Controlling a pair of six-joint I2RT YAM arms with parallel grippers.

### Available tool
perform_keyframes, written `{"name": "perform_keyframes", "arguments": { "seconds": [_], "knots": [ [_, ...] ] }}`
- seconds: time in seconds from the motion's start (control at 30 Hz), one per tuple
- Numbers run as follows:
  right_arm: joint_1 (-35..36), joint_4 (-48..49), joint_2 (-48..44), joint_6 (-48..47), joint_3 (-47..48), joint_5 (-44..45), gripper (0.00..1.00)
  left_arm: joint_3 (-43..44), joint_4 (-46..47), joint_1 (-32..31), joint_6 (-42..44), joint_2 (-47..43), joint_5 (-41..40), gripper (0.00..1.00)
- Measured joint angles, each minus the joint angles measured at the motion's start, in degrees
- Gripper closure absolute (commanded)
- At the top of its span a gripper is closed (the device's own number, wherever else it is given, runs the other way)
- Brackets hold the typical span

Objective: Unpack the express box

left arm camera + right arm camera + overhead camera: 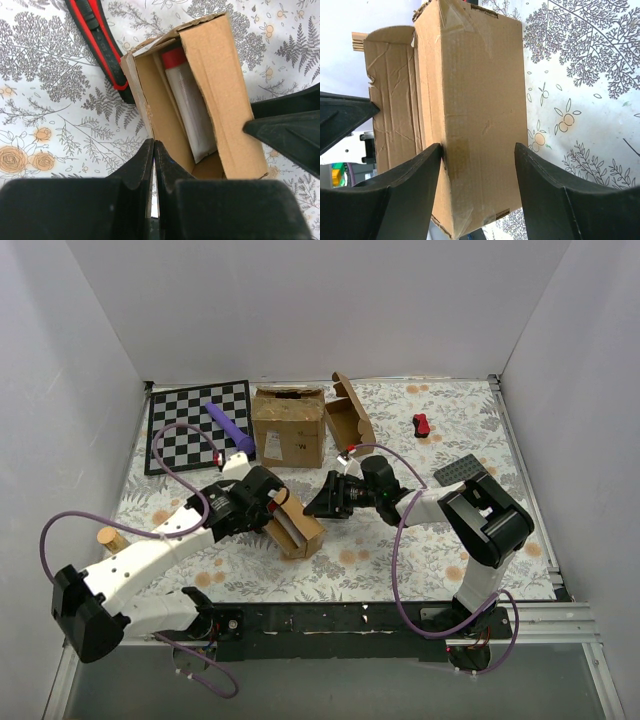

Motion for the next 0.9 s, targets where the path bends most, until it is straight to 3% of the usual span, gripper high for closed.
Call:
{"name": "perform_keyframes", "arguments": {
  "seconds": [0.33, 0.6, 0.9],
  "knots": [
    [0.02, -6.05, -3.76, -6.32, 0.33, 1.01, 0.08, -7.50, 7.82, 0.00, 0.72, -9.68, 1.44, 1.00],
    [1.29, -14.19, -7.89, -14.47, 5.84, 2.78, 0.06, -7.50, 12.61, 0.00, 6.29, -10.27, 3.30, 1.00],
    [1.62, -21.05, -16.65, -18.62, 4.15, 9.03, 0.06, -4.57, 18.67, 0.00, 14.99, -9.99, 8.63, 1.00]
  ]
}}
